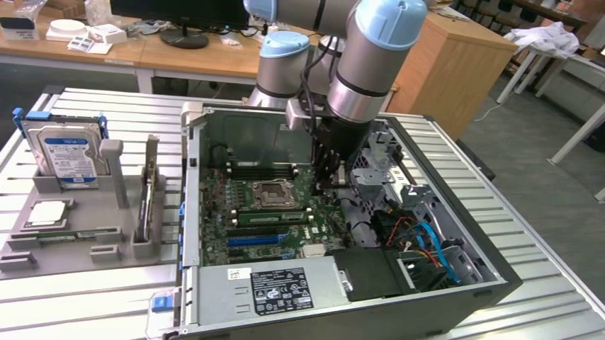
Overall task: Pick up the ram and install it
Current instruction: 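Press down the ram until it locks into place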
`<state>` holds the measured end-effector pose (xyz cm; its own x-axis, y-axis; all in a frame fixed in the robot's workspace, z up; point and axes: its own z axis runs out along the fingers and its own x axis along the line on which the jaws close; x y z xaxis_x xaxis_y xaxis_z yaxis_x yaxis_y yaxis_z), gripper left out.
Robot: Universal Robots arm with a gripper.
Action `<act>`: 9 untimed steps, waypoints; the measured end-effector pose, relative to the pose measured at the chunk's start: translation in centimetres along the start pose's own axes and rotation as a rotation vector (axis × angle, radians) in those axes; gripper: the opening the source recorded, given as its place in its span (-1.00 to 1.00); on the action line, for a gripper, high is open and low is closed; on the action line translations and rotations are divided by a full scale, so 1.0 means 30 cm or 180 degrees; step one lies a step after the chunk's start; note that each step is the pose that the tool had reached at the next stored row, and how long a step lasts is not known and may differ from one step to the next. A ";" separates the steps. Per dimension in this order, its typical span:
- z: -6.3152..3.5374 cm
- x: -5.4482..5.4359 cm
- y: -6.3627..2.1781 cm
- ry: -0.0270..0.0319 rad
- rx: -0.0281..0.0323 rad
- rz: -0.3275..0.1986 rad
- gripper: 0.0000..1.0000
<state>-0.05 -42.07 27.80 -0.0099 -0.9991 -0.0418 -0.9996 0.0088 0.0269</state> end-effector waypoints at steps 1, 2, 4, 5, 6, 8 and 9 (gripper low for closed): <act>0.004 0.000 0.000 0.0000 0.0000 0.0000 -0.79; 0.009 0.000 0.000 0.0000 0.0000 0.0000 -0.79; 0.020 0.001 -0.001 0.0000 0.0000 0.0000 -0.79; 0.024 0.001 -0.001 0.0000 0.0000 0.0000 -0.79; 0.029 0.001 -0.001 0.0000 0.0000 0.0000 -0.79; 0.035 0.001 -0.001 0.0000 0.0000 0.0000 -0.79; 0.036 0.002 -0.001 0.0000 0.0000 0.0000 -0.79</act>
<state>-0.05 -42.07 26.72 -0.0099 -0.9991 -0.0417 -0.9996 0.0088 0.0269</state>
